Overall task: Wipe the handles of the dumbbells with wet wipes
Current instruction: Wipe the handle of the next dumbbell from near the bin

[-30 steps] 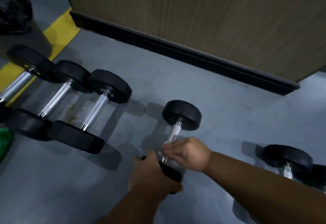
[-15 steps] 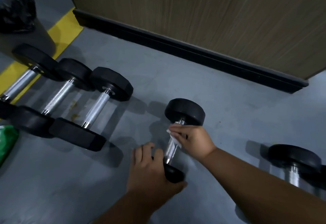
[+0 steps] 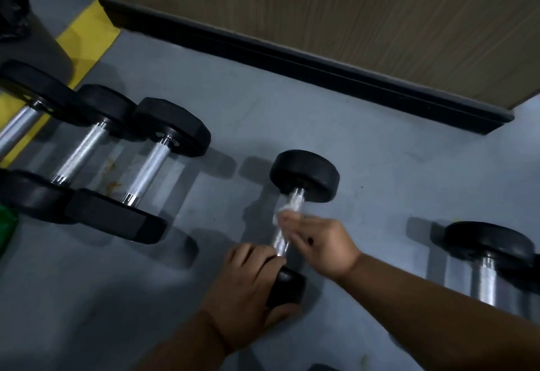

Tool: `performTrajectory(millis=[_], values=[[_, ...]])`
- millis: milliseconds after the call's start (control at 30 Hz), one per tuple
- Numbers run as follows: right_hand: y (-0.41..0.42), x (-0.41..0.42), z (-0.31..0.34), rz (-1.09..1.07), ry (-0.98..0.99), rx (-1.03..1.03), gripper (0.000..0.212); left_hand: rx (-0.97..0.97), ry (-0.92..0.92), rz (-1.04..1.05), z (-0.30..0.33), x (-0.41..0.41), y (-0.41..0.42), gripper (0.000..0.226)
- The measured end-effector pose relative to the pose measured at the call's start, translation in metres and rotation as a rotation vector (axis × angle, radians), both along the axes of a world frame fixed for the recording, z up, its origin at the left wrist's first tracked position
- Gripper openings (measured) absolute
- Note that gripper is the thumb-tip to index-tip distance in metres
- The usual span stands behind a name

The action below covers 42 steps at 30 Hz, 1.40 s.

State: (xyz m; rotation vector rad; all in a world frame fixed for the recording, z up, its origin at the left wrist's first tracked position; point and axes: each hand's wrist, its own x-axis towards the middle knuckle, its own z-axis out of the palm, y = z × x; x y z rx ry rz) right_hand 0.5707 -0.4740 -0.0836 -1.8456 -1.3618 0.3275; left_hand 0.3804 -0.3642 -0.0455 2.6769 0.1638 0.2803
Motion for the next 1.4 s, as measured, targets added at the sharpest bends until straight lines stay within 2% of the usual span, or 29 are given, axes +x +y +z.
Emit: performTrajectory(millis=[67, 133, 167, 267, 300, 333, 433, 500, 633, 733, 800, 867, 967, 1033, 1100, 1233, 1267, 1400], values=[[-0.009, -0.009, 0.002, 0.179, -0.051, -0.007, 0.025, -0.011, -0.005, -0.005, -0.001, 0.0, 0.001, 0.064], [0.001, 0.003, 0.005, 0.243, -0.086, -0.018, 0.022, 0.004, -0.019, 0.0, -0.003, -0.002, 0.001, 0.064], [0.009, 0.013, 0.004, 0.198, -0.096, -0.015, 0.022, 0.017, -0.036, 0.003, -0.004, -0.002, 0.001, 0.064], [0.024, 0.034, 0.001, -0.114, -0.058, 0.017, 0.021, 0.018, -0.078, 0.001, -0.006, -0.002, -0.001, 0.063], [0.022, 0.031, -0.001, -0.149, -0.053, 0.03, 0.021, 0.014, -0.08, 0.002, -0.006, -0.001, -0.001, 0.063], [0.016, 0.023, -0.002, -0.11, -0.076, 0.033, 0.021, 0.009, -0.076, 0.004, -0.006, -0.001, -0.002, 0.063], [-0.003, -0.003, -0.002, 0.253, -0.14, 0.001, 0.022, -0.01, -0.052, 0.011, -0.005, -0.002, -0.005, 0.062], [0.0, 0.002, -0.002, 0.329, -0.162, -0.015, 0.022, -0.04, -0.046, 0.013, -0.005, -0.002, -0.006, 0.062], [0.017, 0.03, 0.002, 0.009, -0.207, 0.031, 0.019, -0.113, -0.088, -0.07, 0.002, -0.004, -0.002, 0.053], [0.0, 0.021, 0.0, 0.026, -0.219, 0.043, 0.026, -0.078, -0.138, -0.171, 0.004, -0.018, 0.002, 0.037], [-0.016, 0.003, -0.002, 0.155, -0.241, 0.035, 0.033, -0.004, -0.114, -0.209, 0.0, -0.028, 0.001, 0.046], [-0.023, -0.006, -0.003, 0.224, -0.231, 0.024, 0.03, 0.035, -0.096, -0.213, -0.002, -0.032, -0.002, 0.058], [-0.006, 0.007, 0.004, 0.068, -0.126, 0.054, 0.026, 0.023, -0.127, -0.173, 0.005, -0.024, -0.003, 0.055], [0.006, 0.021, 0.008, -0.06, -0.136, 0.084, 0.024, -0.011, -0.116, -0.139, 0.013, -0.016, -0.001, 0.053], [0.01, 0.025, 0.009, -0.099, -0.166, 0.078, 0.023, -0.038, -0.056, -0.125, 0.016, -0.01, 0.003, 0.058], [-0.001, 0.011, 0.003, 0.278, -0.241, -0.009, 0.022, -0.015, 0.042, -0.156, 0.004, -0.01, 0.009, 0.062], [0.001, 0.013, 0.002, 0.311, -0.245, -0.02, 0.023, 0.012, 0.062, -0.161, 0.002, -0.011, 0.009, 0.064], [0.021, 0.032, 0.01, 0.035, -0.129, -0.045, 0.03, 0.16, 0.164, -0.078, 0.012, -0.01, 0.004, 0.079]])
